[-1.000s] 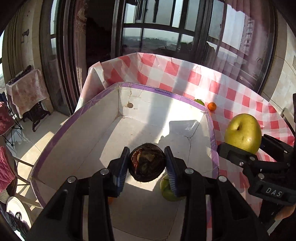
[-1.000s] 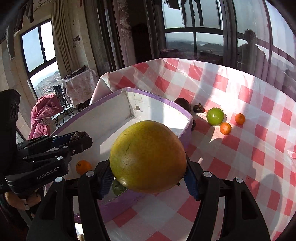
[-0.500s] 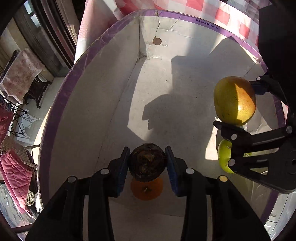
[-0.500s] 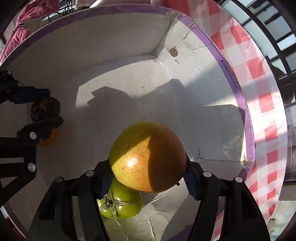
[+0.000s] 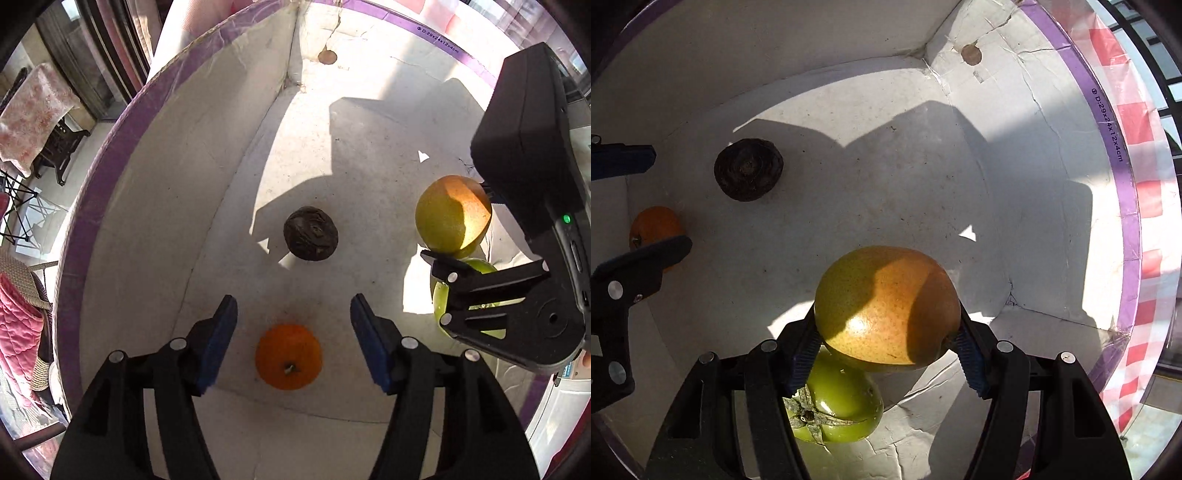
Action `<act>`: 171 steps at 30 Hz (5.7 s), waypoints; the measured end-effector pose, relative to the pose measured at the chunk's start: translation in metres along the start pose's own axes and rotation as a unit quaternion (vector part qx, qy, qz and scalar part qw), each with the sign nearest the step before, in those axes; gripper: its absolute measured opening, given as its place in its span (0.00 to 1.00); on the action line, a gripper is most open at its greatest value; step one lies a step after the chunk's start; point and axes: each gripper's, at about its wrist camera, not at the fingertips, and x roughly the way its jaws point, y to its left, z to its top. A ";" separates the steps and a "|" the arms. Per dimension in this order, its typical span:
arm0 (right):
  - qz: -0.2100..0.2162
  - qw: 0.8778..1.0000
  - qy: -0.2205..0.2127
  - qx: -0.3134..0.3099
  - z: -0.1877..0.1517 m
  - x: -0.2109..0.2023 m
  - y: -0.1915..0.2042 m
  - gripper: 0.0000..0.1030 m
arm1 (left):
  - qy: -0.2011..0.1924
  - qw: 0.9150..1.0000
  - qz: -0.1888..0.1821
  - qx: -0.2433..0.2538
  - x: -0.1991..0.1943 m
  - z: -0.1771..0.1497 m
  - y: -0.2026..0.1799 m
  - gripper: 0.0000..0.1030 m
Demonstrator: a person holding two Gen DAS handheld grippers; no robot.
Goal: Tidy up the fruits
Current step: 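Carry the pear and persimmon into the white box and release both, then grasp the tangerine with the right gripper while the left gripper grasps the green apple, then lift the green apple with the left gripper while the right gripper holds the tangerine, then carry the apple and tangerine into the white box and release both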
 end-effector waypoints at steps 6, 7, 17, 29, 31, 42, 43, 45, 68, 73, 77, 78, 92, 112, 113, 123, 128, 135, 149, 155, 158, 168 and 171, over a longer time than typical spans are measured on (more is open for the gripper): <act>0.010 0.996 -0.074 0.043 -0.021 -0.028 -0.019 0.62 | -0.031 0.999 -0.002 -0.037 -0.016 -0.006 0.008 0.74; 0.023 0.994 -0.097 0.055 -0.029 -0.038 -0.024 0.62 | -0.046 0.998 0.004 -0.043 -0.019 -0.007 0.007 0.74; 0.060 0.876 -0.413 0.242 -0.161 -0.140 -0.134 0.78 | -0.333 0.942 0.010 -0.042 -0.121 -0.037 -0.065 0.98; 0.008 0.819 -0.312 0.482 -0.273 0.029 -0.246 0.86 | -0.377 0.908 -0.138 0.119 -0.078 -0.039 -0.288 0.98; 0.009 0.820 -0.293 0.492 -0.282 0.051 -0.252 0.86 | -0.342 0.923 -0.128 0.122 -0.037 -0.032 -0.305 0.98; 0.034 0.901 -0.286 0.324 -0.187 0.082 -0.250 0.72 | -0.292 0.946 -0.105 0.095 0.046 -0.011 -0.300 0.98; 0.036 0.908 -0.285 0.305 -0.172 0.084 -0.249 0.72 | -0.295 0.945 -0.101 0.096 0.048 -0.010 -0.299 0.98; 0.039 0.918 -0.284 0.274 -0.142 0.088 -0.249 0.70 | -0.297 0.946 -0.090 0.097 0.052 -0.007 -0.295 0.98; 0.054 0.892 -0.258 0.367 -0.191 0.118 -0.352 0.35 | -0.247 0.964 0.068 -0.073 0.114 0.187 -0.320 0.98; 0.062 0.884 -0.267 0.378 -0.202 0.118 -0.351 0.35 | -0.215 0.966 0.063 -0.129 0.135 0.230 -0.292 0.97; 0.069 0.876 -0.275 0.390 -0.203 0.120 -0.351 0.35 | -0.219 0.969 0.076 -0.086 0.139 0.241 -0.297 0.69; 0.068 0.875 -0.277 0.392 -0.204 0.120 -0.349 0.35 | -0.216 0.970 0.080 -0.073 0.140 0.240 -0.302 0.61; 0.058 0.876 -0.224 0.423 -0.243 0.098 -0.296 0.35 | -0.173 0.983 -0.039 0.047 0.101 0.118 -0.322 0.60; 0.056 0.860 -0.240 0.447 -0.326 0.037 -0.172 0.35 | -0.154 0.972 -0.117 0.135 0.047 -0.026 -0.313 0.60; 0.053 0.861 -0.241 0.445 -0.326 0.034 -0.169 0.35 | -0.155 0.971 -0.121 0.136 0.044 -0.030 -0.312 0.60; 0.018 0.873 -0.276 0.403 -0.307 -0.030 -0.146 0.35 | -0.213 0.956 -0.143 0.145 -0.022 -0.050 -0.290 0.60; 0.011 0.875 -0.312 0.371 -0.278 -0.070 -0.134 0.35 | -0.251 0.948 -0.139 0.137 -0.062 -0.053 -0.261 0.60; 0.025 0.891 -0.344 0.296 -0.211 -0.108 -0.098 0.35 | -0.270 0.951 -0.093 0.117 -0.091 -0.042 -0.194 0.61; 0.031 0.928 -0.328 0.172 -0.086 -0.113 -0.026 0.35 | -0.194 0.980 -0.011 0.039 -0.065 0.005 -0.047 0.61; 0.014 0.955 -0.250 0.161 -0.025 -0.084 -0.052 0.35 | -0.112 0.991 -0.025 0.074 -0.029 0.017 -0.045 0.60; 0.053 0.960 -0.200 0.189 0.004 -0.060 -0.074 0.35 | -0.088 0.988 -0.043 0.122 -0.026 0.010 -0.061 0.61; 0.026 0.984 -0.095 0.148 0.075 -0.011 -0.070 0.35 | 0.003 0.965 -0.009 0.260 0.004 -0.012 -0.100 0.61; 0.011 0.988 -0.070 0.136 0.085 0.002 -0.067 0.35 | 0.025 0.961 0.001 0.274 0.011 -0.014 -0.106 0.61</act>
